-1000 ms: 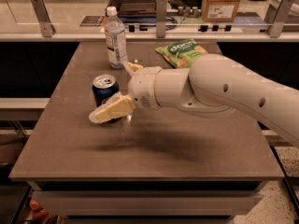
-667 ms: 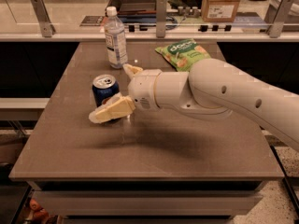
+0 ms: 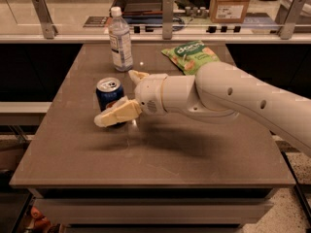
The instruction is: Knock pepsi can over
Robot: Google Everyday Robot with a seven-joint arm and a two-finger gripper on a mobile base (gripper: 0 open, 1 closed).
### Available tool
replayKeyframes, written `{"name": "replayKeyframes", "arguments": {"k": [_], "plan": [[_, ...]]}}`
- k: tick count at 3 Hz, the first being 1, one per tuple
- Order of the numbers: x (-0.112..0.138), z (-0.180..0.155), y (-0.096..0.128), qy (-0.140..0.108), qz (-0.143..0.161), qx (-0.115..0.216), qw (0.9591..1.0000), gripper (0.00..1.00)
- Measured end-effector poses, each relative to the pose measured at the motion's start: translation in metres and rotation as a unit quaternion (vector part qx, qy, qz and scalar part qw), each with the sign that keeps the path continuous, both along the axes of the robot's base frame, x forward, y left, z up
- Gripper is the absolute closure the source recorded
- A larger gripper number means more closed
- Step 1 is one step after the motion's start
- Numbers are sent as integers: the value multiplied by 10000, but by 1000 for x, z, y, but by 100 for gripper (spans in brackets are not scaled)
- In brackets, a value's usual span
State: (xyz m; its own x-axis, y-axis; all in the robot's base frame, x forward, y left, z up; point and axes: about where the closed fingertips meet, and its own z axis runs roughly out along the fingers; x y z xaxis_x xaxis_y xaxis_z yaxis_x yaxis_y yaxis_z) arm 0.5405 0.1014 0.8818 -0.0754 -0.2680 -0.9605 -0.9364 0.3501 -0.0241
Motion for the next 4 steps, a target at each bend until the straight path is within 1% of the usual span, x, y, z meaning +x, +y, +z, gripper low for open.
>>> {"name": "replayKeyframes", "arguments": {"k": [1, 2, 3, 4], "plan": [[4, -3, -2, 30, 32, 230, 9997, 0], [6, -9, -8, -37, -27, 583, 9983, 0], [4, -7, -5, -81, 13, 586, 9982, 18], [3, -6, -3, -89, 32, 587, 9982, 41]]}}
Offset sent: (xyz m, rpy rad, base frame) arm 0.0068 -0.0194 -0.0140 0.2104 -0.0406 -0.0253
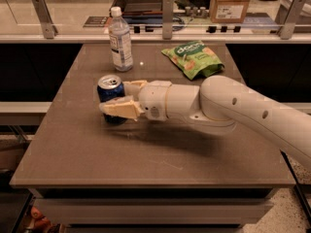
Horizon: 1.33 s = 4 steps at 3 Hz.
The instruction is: Knock pepsi can over
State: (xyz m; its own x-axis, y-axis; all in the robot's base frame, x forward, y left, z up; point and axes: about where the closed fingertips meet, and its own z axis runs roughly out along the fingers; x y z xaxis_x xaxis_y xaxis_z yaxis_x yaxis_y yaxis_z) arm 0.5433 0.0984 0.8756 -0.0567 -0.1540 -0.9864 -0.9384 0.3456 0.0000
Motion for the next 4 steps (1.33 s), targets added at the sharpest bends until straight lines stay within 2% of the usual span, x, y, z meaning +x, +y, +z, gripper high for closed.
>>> {"name": "replayKeyframes", "arguments": {"k": [2, 3, 4], "plan": [[-2, 2, 4, -15, 39, -4, 10000, 88], [-3, 2, 6, -21, 56, -6, 10000, 100], [-3, 2, 6, -21, 56, -6, 10000, 100]]}}
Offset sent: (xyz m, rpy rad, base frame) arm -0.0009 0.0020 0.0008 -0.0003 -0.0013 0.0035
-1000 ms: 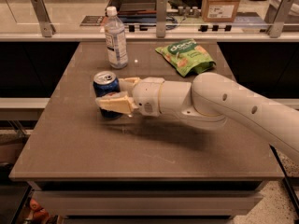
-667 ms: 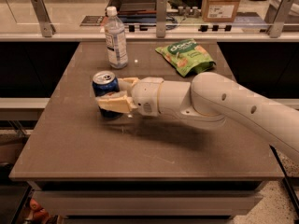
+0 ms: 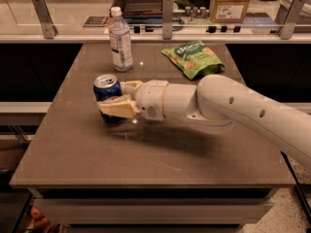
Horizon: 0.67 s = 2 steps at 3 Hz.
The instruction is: Knock pepsi can over
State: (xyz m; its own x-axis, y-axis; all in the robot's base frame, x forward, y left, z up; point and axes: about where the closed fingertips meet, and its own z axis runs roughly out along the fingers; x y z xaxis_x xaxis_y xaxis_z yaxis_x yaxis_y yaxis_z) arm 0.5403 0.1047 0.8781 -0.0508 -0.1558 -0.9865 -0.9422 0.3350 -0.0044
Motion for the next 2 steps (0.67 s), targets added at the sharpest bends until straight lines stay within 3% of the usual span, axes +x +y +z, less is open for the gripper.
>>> {"name": "replayKeyframes", "arguments": {"k": [2], "plan": [[13, 5, -4, 149, 59, -583, 9982, 100]]}}
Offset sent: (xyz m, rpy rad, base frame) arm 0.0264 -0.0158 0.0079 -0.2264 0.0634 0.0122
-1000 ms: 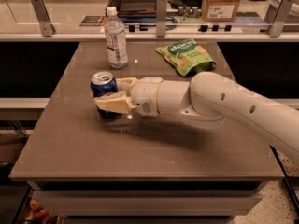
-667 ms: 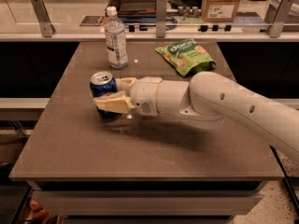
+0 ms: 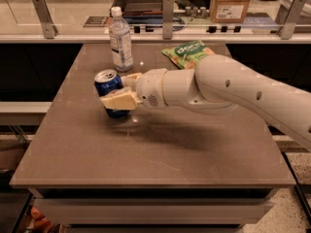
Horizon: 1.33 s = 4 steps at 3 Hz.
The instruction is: Knock pepsi can over
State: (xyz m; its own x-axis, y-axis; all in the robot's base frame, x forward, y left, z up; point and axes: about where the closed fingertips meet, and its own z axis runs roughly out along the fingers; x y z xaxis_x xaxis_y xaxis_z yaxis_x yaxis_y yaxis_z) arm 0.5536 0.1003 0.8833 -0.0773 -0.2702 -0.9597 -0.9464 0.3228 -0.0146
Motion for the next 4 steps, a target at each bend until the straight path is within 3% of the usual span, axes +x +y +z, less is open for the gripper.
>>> {"name": "replayKeyframes", "arguments": {"k": [2, 3, 4], "plan": [[-3, -1, -11, 231, -35, -726, 9971, 100], [-11, -3, -16, 403, -66, -1155, 9925, 100], [-18, 1, -23, 550, -130, -1697, 9839, 100]]}}
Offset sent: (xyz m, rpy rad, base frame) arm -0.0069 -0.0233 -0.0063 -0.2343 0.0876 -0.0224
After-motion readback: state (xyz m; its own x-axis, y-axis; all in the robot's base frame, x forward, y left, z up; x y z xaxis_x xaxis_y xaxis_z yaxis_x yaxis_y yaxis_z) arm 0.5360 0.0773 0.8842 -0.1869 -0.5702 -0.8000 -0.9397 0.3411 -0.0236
